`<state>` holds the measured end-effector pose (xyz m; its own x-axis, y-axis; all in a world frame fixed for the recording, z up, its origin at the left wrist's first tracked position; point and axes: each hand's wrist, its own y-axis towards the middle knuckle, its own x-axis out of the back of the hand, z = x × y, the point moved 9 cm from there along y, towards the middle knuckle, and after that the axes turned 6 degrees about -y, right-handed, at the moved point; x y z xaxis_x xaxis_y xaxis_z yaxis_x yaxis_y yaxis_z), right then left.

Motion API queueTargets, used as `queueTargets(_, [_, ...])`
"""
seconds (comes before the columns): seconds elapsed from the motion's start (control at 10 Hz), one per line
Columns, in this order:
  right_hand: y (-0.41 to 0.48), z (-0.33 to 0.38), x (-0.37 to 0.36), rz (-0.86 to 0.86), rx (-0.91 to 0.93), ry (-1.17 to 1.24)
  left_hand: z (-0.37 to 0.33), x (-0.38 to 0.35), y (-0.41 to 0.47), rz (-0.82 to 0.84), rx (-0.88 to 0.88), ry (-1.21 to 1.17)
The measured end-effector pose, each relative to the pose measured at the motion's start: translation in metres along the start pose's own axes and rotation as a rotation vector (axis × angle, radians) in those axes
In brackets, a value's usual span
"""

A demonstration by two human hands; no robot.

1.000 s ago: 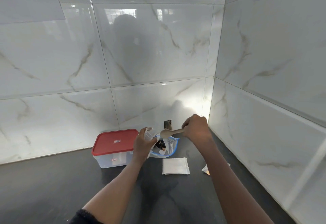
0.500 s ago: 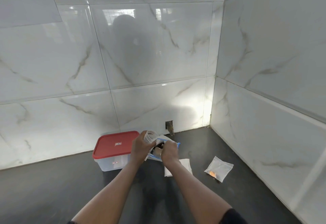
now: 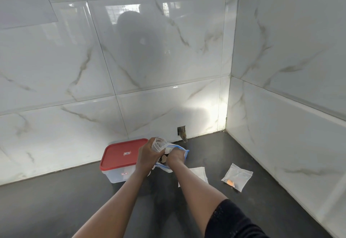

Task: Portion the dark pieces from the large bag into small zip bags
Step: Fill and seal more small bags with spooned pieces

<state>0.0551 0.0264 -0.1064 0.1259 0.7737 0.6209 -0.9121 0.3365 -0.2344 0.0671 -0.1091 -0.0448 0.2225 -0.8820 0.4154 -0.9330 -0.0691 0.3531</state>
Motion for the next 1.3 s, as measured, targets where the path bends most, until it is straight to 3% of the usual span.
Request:
queueTargets(0.2, [-0.001,-0.004,-0.014,0.065,-0.070,-0.014,0.000,0.005,-0.001,-0.011,-0.022,0.017])
queueTargets(0.5, [0.001,-0.013,-0.033,0.155,-0.165,0.394,-0.002,0.003,-0.003,-0.017,-0.007,-0.007])
queueTargets(0.9, [-0.015,-0.018,0.015,-0.015,-0.096,0.117,-0.006,-0.012,-0.003,-0.032,-0.010,0.054])
queueTargets(1.1, [-0.020,-0.021,0.038,-0.019,0.017,-0.056,-0.008,-0.018,-0.007,-0.023,-0.007,0.034])
queueTargets(1.3, [-0.026,-0.034,0.049,-0.031,0.015,-0.065,-0.009,-0.030,-0.018,0.051,-0.017,0.034])
